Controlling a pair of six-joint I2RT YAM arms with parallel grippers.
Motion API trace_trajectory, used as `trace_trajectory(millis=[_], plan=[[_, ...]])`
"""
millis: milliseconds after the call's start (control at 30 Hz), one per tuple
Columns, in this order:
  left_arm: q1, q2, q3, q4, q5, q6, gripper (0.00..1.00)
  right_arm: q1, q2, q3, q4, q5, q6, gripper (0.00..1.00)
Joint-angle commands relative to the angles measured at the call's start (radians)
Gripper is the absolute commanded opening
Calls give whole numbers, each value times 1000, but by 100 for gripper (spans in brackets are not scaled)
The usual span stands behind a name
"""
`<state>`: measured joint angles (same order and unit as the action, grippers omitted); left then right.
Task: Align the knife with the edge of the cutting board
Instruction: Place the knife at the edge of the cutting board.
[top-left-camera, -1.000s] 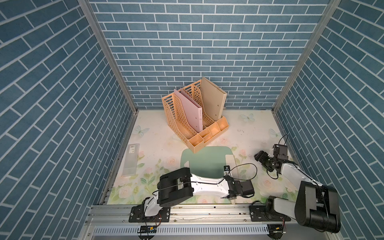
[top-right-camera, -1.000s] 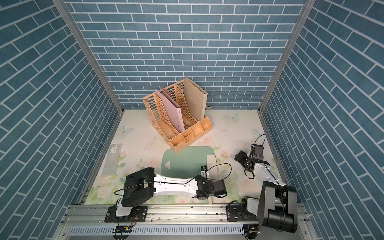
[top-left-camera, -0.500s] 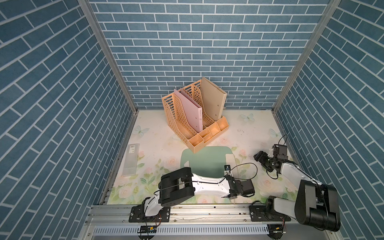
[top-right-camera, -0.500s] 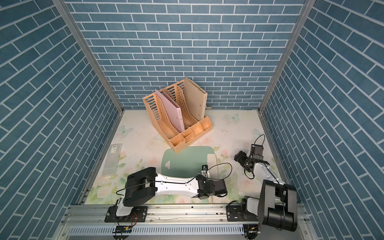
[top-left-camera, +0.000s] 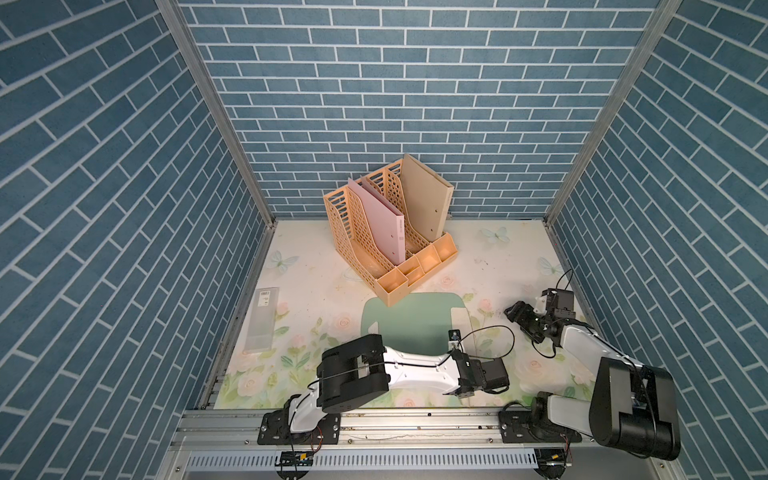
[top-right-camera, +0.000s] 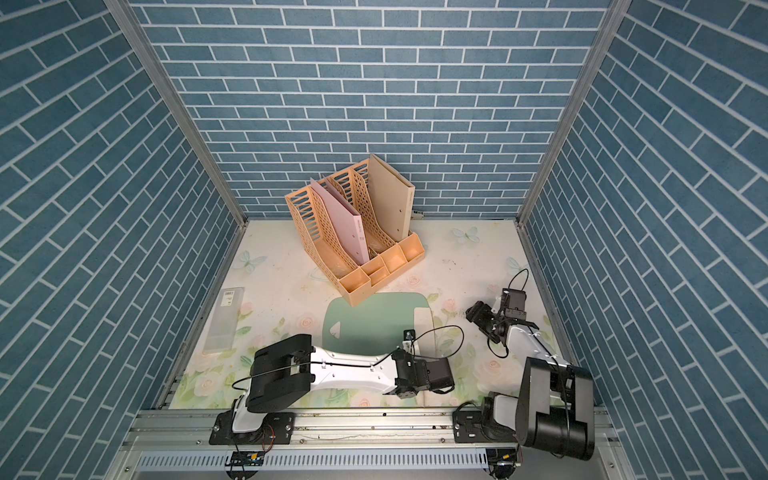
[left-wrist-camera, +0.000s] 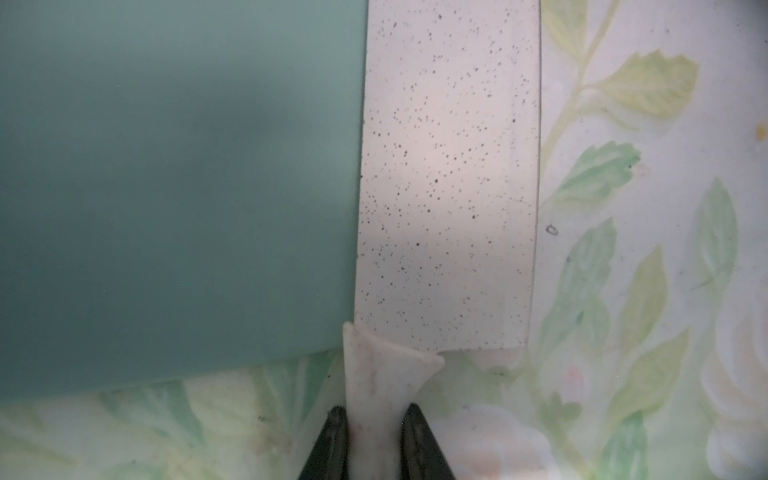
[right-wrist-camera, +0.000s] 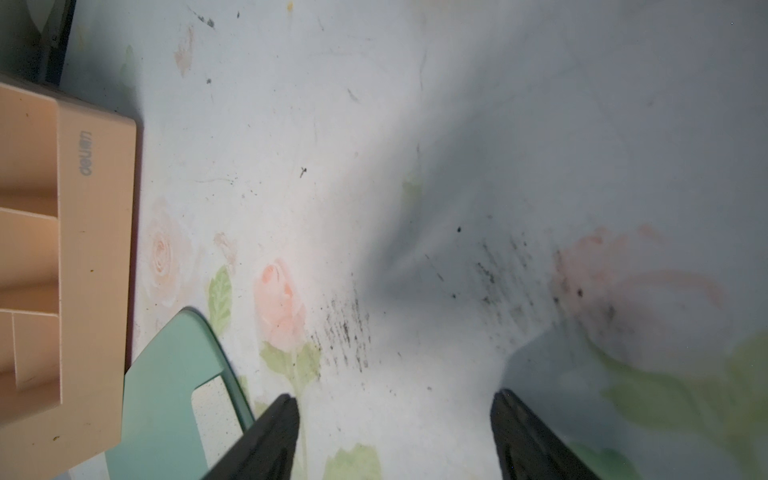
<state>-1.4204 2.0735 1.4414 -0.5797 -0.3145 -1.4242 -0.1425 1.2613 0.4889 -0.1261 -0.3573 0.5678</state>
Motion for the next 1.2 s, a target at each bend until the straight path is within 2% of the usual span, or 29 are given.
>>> trace_trajectory(millis=[0, 1033, 1167], plan=[[7, 5, 1, -29, -31, 0, 0, -3, 9, -13, 9, -12, -30, 77], [11, 8, -13, -21, -20, -11, 0, -3, 12, -14, 9, -16, -25, 76], [11, 7, -15, -17, -20, -8, 3, -4, 12, -16, 7, -17, -26, 76]])
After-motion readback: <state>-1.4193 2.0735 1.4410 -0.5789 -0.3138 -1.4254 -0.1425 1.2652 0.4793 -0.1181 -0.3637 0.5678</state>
